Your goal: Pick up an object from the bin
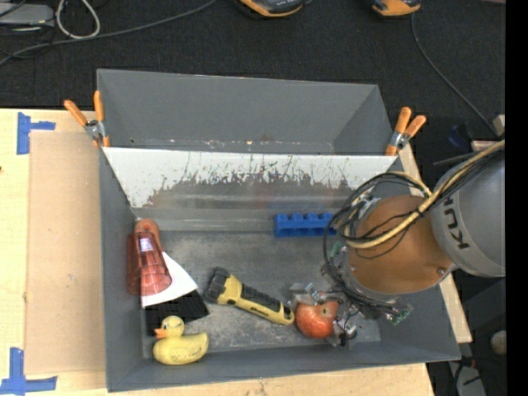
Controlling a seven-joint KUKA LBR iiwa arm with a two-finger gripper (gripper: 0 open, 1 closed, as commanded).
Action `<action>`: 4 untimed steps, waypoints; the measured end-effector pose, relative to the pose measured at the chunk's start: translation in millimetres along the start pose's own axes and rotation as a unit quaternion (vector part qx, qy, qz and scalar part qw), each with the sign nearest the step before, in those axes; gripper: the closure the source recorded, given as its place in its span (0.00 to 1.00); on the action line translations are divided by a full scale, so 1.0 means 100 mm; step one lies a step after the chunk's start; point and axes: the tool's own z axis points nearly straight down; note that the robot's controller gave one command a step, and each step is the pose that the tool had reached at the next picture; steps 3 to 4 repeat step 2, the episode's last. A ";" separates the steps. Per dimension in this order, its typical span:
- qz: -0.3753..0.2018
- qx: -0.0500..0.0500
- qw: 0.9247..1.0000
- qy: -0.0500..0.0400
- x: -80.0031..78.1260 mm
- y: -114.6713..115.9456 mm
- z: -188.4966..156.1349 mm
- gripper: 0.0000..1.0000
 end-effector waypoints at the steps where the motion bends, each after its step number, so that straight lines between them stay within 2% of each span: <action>1: 0.000 -0.002 1.000 0.002 0.00 0.02 -0.14 1.00; 2: 0.002 -0.004 1.000 0.004 0.01 0.03 -0.43 1.00; 4: 0.002 -0.004 1.000 0.004 0.01 0.03 -0.43 1.00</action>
Offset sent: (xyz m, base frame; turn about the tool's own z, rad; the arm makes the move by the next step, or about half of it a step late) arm -0.0006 0.0006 0.0693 -0.0002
